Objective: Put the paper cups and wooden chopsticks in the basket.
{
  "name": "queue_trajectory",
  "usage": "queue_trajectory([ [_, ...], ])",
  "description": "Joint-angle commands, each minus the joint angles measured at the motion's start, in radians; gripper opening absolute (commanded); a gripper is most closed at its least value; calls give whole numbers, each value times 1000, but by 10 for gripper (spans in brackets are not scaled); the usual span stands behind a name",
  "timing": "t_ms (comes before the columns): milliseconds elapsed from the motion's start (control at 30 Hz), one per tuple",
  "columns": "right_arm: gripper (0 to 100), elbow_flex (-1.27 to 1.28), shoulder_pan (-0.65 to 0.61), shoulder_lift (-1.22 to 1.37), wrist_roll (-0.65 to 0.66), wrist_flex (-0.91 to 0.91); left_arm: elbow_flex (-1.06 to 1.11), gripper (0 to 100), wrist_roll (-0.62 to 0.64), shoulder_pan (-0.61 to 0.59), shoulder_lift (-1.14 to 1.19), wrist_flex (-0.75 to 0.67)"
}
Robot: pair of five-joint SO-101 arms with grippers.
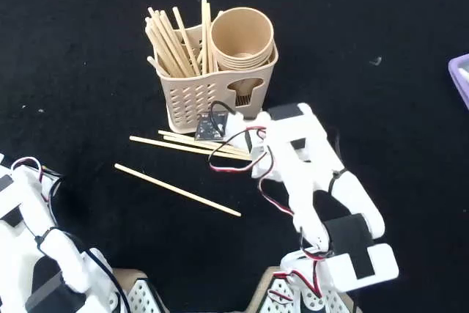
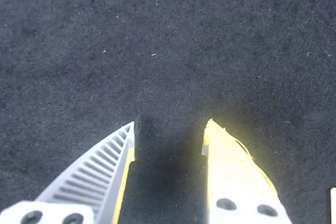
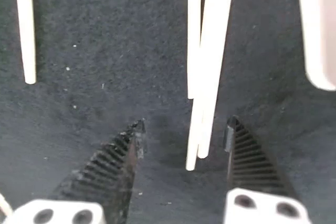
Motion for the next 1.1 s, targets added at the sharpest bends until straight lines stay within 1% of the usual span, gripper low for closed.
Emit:
queue_trajectory([
  [0, 240, -65, -9, -1, 43, -15, -13, 213, -5, -7, -5, -15],
  [300, 240, -67, 8, 18, 44, -15, -12, 213, -5, -7, -5, -15],
  [600, 239, -200, 87, 236, 38, -6, -13, 213, -5, -7, -5, -15],
  [667, 201, -202, 95, 245, 38, -6, -13, 213, -5, -7, -5, -15],
  [767, 40, -196, 91, 231, 43, 48, -15, 213, -5, -7, -5, -15],
  [800, 4, -194, 87, 220, 40, 74, -15, 213, -5, -7, -5, -15],
  [833, 25, -191, 87, 205, 38, 101, -15, 213, -5, -7, -5, -15],
  [967, 11, -170, 95, 90, 38, 184, -15, 213, -5, -7, -5, -15],
  [1067, 11, -82, 92, -42, 38, 204, -15, 213, -5, -7, -5, -15],
])
